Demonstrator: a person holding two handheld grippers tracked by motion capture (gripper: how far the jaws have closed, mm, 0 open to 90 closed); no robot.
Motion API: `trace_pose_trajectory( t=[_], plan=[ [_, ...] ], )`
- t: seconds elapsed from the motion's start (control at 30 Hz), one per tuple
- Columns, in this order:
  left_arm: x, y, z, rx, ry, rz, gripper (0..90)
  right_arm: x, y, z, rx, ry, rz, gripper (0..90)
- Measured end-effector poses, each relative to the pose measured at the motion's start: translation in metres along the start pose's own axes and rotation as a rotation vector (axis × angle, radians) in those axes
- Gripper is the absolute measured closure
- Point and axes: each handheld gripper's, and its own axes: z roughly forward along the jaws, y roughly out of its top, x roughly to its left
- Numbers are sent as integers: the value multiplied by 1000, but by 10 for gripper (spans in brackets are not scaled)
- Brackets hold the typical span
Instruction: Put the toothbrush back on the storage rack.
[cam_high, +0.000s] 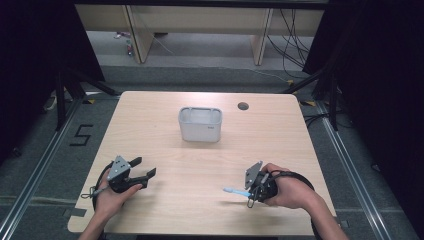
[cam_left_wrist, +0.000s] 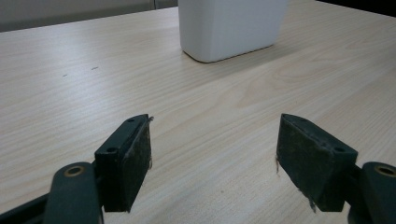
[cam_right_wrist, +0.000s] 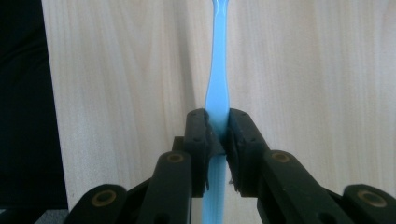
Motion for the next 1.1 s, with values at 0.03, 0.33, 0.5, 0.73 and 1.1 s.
trace_pose_trajectory(
  t=[0.03, 0.33, 0.5, 0.73, 1.1],
  plan=[
    [0, 0, 0, 0, 0, 0, 259, -1, 0, 0, -5, 1, -16, 791],
    [0, 0, 0, 1, 2, -1, 260, -4, -5, -6, -57, -11, 22, 790],
    [0, 0, 0, 0, 3, -1, 261, -7, -10, -10, -91, -31, 48, 790],
    [0, 0, 0, -1, 6, -1, 264, -8, -13, -13, -132, -51, 63, 790],
    [0, 0, 0, -3, 8, -8, 265, -9, -20, -14, -248, -94, 105, 790]
  ],
)
